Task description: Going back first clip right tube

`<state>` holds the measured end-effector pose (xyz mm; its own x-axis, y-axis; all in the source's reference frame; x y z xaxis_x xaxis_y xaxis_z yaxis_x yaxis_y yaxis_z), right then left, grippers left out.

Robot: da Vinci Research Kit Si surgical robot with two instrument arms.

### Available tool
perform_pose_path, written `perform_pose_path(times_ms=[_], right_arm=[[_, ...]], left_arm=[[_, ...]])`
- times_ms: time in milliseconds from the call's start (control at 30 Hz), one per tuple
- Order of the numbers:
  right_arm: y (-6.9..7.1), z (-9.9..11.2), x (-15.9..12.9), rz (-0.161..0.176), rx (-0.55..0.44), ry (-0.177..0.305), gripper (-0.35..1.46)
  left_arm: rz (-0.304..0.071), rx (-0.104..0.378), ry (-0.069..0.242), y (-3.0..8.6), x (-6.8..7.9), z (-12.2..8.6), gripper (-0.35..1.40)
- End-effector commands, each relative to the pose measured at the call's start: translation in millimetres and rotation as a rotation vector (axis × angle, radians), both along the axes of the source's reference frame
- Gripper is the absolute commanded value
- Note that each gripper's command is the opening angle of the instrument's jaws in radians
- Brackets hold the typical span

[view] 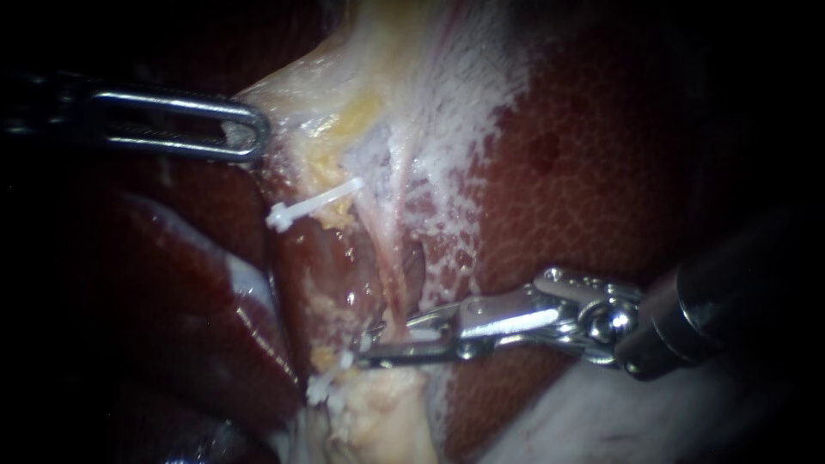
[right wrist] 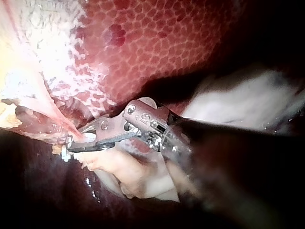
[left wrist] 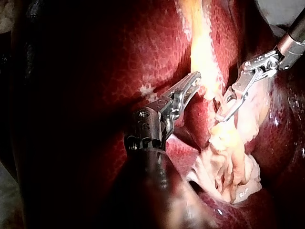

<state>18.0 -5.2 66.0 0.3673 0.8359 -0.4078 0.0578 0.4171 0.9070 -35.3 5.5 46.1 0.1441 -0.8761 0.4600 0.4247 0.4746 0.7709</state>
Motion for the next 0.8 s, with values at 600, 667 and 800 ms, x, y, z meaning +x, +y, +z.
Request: perform_pose_path(times_ms=[600, 667, 800], right_arm=[[0.0, -0.1, 0.9, -0.002, 0.001, 0.0, -0.35], [0.0, -0.1, 0.8, -0.002, 0.001, 0.0, -0.35], [0.0, -0.1, 0.8, -0.001, 0.007, -0.002, -0.05]], left_arm=[[0.0, 0.0, 0.0, 0.0, 0.0, 0.0, -0.35], [0.0, 0.0, 0.0, 0.0, 0.0, 0.0, -0.35], [0.0, 0.0, 0.0, 0.0, 0.0, 0.0, -0.35]])
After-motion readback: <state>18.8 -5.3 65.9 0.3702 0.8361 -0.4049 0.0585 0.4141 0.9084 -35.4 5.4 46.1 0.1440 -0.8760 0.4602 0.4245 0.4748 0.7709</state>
